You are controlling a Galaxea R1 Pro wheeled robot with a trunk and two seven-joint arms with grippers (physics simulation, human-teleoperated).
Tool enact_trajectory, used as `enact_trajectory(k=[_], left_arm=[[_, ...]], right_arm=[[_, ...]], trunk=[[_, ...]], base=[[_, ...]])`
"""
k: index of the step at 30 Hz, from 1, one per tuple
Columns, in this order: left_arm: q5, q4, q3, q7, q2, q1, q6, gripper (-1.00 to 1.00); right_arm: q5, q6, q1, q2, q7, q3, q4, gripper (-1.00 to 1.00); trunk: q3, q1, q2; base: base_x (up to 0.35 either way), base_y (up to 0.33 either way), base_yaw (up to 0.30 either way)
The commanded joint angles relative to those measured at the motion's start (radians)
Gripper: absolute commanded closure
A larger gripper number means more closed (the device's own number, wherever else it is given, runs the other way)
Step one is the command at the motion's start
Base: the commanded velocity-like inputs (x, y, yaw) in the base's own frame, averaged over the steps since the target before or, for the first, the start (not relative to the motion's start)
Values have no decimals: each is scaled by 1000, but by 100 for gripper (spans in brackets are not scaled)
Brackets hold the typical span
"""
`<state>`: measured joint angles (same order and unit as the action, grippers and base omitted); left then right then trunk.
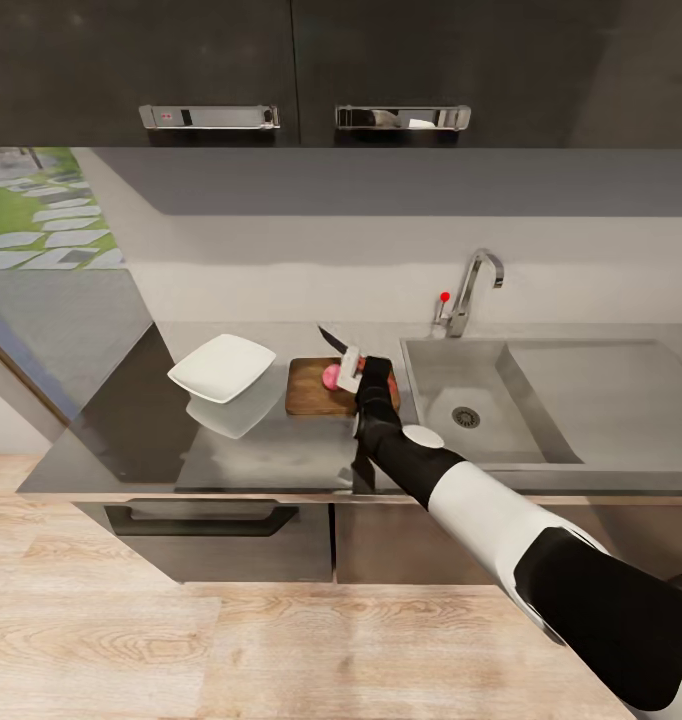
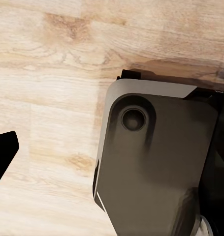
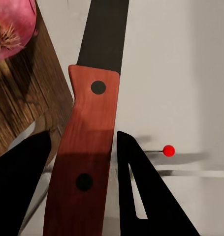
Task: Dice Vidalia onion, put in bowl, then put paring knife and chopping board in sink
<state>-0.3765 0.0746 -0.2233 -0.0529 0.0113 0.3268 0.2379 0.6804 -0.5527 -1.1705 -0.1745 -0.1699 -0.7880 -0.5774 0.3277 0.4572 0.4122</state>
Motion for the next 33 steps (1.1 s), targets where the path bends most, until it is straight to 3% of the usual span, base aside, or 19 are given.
enact_trajectory(k=[1,33], left_arm=[[-5,4,-8,-1,-1,1,6,-100],[-5,4,-8,-1,-1,1,6,-100]], right_arm=[[2,-2,-1,0,1,-5,8,100],[2,39,0,0,3,-4,25,100]], trunk=[[2,1,2],[2,1,2]], base=[[0,0,0],[0,0,0]])
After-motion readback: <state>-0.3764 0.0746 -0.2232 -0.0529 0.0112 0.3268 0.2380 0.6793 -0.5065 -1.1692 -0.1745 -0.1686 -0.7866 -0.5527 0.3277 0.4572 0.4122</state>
